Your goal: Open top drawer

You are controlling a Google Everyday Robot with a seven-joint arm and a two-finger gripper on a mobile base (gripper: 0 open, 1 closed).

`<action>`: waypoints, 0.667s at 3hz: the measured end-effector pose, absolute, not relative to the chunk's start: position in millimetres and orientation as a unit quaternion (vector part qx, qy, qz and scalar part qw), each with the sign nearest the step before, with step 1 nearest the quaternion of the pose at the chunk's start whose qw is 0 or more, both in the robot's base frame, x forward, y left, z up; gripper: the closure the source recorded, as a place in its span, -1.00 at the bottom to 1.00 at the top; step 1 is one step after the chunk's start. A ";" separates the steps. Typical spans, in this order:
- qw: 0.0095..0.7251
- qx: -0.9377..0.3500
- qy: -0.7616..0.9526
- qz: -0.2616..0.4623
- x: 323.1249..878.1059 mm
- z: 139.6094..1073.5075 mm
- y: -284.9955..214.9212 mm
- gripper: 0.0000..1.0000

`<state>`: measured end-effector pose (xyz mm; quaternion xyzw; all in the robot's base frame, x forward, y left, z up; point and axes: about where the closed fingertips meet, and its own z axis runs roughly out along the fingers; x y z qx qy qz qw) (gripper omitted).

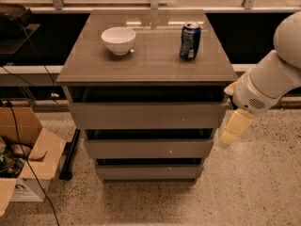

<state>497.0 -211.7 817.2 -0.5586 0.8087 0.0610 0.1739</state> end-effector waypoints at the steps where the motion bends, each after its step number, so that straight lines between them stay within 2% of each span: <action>1: 0.170 -0.558 0.810 0.066 498.0 810.5 -211.8 -1.00; 2: 0.181 -0.552 0.811 0.072 505.7 792.3 -200.8 -1.00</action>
Offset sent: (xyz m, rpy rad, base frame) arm 0.0226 0.0272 -0.0557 0.0689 -0.0111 -0.0316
